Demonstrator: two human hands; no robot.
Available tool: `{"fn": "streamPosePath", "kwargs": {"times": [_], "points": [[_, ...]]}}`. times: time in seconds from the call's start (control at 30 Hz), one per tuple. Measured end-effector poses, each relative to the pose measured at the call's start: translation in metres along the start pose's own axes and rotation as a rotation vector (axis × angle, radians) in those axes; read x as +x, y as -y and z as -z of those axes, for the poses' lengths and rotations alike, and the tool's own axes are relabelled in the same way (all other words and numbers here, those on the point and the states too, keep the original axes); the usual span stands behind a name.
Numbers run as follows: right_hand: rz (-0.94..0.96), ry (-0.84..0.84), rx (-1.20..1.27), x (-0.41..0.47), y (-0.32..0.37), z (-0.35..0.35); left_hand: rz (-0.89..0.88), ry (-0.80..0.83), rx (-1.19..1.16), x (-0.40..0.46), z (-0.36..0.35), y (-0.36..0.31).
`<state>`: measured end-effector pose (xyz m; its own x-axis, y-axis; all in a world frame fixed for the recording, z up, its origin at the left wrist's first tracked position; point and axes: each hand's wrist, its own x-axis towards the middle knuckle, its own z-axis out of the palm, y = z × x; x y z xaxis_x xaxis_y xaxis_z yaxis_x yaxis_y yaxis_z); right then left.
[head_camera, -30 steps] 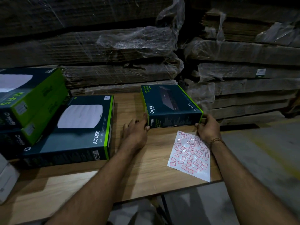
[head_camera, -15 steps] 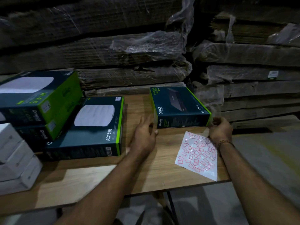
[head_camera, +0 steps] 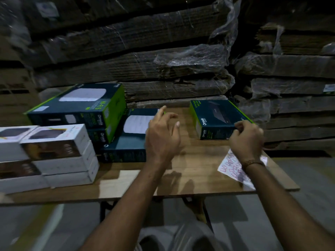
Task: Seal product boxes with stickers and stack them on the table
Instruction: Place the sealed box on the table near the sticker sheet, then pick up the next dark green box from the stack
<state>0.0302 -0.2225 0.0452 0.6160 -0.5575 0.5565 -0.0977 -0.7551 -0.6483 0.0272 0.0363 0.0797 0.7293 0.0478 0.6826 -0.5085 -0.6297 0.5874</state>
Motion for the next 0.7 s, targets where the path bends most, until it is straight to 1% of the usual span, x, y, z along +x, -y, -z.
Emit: {"fn": "streamPosePath", "kwargs": {"times": [0.03,0.1,0.17,0.23,0.33,0.43,0.53,0.6,0.7], "points": [[0.063,0.061,0.052,-0.012,0.019,0.0,0.029,-0.043,-0.009,-0.005,0.01,0.007],[0.184,0.246,0.155,-0.042,0.057,-0.001,0.109,-0.107,-0.008,-0.019,0.026,0.018],[0.331,0.425,0.183,-0.079,0.094,-0.006,0.187,-0.126,0.021,-0.034,0.039,0.028],[0.465,0.537,0.15,-0.111,0.118,-0.018,0.224,-0.124,0.063,-0.047,0.049,0.036],[0.562,0.657,0.016,-0.135,0.134,-0.041,0.208,-0.11,0.14,-0.057,0.063,0.051],[0.612,0.688,-0.103,-0.145,0.137,-0.057,0.144,-0.056,0.24,-0.054,0.071,0.065],[0.612,0.641,-0.1,-0.146,0.136,-0.064,0.089,0.053,0.448,-0.046,0.073,0.077],[0.615,0.593,-0.05,-0.144,0.133,-0.067,0.12,0.15,0.565,-0.043,0.072,0.085],[0.625,0.537,-0.039,-0.139,0.131,-0.07,0.241,0.228,0.603,-0.043,0.071,0.1]]}}
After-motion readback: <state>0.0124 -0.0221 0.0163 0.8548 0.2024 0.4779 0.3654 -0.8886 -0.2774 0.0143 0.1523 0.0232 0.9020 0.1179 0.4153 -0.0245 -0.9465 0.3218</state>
